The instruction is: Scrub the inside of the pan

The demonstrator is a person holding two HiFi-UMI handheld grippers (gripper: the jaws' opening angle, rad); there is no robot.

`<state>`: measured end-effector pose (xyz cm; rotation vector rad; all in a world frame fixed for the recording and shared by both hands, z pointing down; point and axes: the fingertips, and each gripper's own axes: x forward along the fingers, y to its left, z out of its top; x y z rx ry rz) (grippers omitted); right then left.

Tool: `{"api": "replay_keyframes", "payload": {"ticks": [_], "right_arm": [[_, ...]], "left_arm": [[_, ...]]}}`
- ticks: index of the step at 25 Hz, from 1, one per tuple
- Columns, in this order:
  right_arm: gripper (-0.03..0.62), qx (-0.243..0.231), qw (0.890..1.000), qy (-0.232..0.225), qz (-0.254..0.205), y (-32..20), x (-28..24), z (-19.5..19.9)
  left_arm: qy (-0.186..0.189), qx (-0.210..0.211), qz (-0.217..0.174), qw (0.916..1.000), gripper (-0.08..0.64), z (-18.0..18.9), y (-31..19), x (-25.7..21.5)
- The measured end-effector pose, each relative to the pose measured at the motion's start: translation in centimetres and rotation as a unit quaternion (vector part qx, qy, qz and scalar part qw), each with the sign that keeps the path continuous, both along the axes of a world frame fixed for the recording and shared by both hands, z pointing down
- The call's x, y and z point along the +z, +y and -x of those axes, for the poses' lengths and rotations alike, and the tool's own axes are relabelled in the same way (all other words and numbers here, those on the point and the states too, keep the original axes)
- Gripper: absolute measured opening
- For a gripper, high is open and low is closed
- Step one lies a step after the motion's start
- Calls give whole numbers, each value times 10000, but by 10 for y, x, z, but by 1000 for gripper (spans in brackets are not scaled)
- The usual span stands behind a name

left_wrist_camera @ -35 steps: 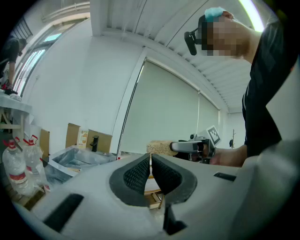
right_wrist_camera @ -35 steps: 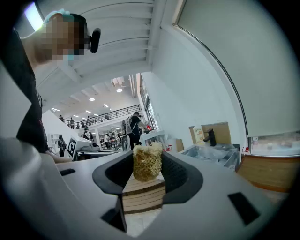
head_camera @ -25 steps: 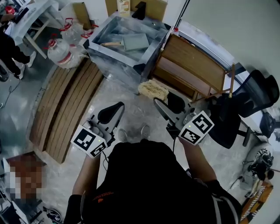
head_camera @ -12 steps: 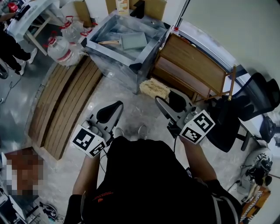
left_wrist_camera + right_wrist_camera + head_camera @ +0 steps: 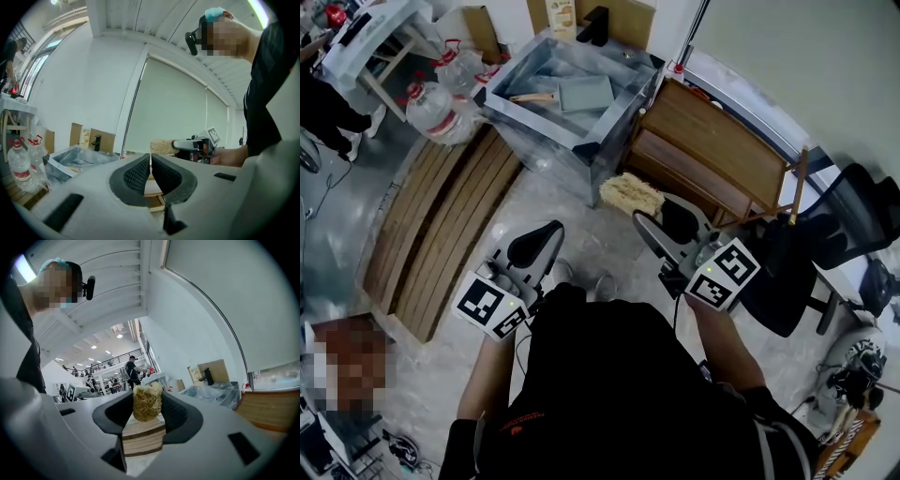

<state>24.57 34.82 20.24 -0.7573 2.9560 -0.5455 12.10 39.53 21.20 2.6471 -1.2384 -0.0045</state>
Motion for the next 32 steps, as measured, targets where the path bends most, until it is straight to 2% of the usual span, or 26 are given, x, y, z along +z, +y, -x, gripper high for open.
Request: {"api": "replay_keyframes", "payload": {"ticks": [9,18,29,32], "right_arm": [[184,-13,10000,9,-53,-27,3,-4],[184,-9,9999,151,-19,-79,12,14],[184,45,9987,387,316,-191,39,85],[184,62,9979,492,413,-226,44,107]], "left_arm": [[20,-95,-17,10000,26,5,-25,6],[187,-134,3,9997,26,28,-83,18],[257,-29,307,9992,26,102,-199,44],[276,43,500,9984,28,122,-234,47]]}}
